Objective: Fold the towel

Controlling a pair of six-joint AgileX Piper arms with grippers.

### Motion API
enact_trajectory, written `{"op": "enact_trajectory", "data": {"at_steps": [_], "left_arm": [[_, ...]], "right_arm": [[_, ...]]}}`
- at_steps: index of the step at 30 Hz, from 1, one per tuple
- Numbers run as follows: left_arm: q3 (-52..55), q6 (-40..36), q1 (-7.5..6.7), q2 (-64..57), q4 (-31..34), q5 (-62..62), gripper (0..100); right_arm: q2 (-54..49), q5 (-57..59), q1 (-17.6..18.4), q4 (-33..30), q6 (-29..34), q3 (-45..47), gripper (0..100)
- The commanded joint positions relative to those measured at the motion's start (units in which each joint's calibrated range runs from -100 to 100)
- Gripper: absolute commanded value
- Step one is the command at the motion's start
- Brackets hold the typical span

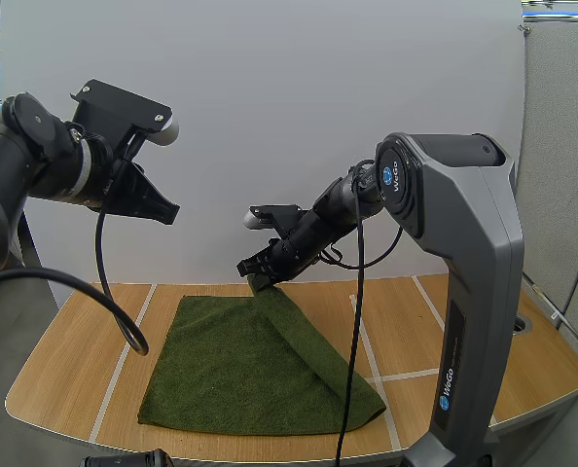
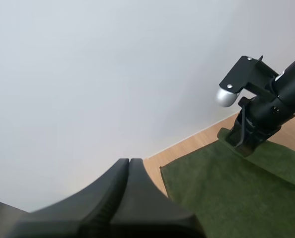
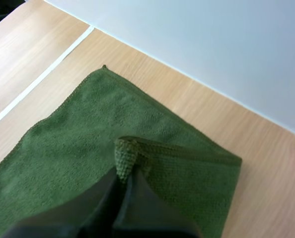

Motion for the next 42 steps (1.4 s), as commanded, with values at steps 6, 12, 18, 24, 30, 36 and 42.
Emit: {"op": "enact_trajectory", "data": {"at_steps": [6,12,18,24,30,36,42], "left_arm": [[-0.2,-11.5,0.06,-4.9,2.9,10.1,0],[-0.2,-12.2,0.06,-6.9,2.8,16.2,0],[-0.2,-12.1,0.06,-9.5,2.7,17.0,0],[-0.2,-11.8,0.06,-9.7,1.7,21.2,0],[-0.2,-11.6,0.06,-9.7,1.6,23.5,0],[-0.2,-11.0,0.06,-9.7,1.6,24.2,0],[-0.2,-11.0,0.06,-9.7,1.6,24.2,0]], "right_arm": [[-0.8,-10.1,5.6,0.6,-2.6,0.1,0],[1.4,-11.7,6.8,0.6,-1.9,-2.5,0],[4.0,-8.6,7.1,0.8,-0.8,-6.0,0],[4.4,-8.4,8.4,0.8,0.0,-9.0,0],[4.4,-7.1,9.5,0.8,2.4,-11.9,0],[4.2,-1.0,9.4,-2.8,6.4,-17.2,0],[4.2,3.8,9.4,-4.4,8.2,-21.0,0]]}}
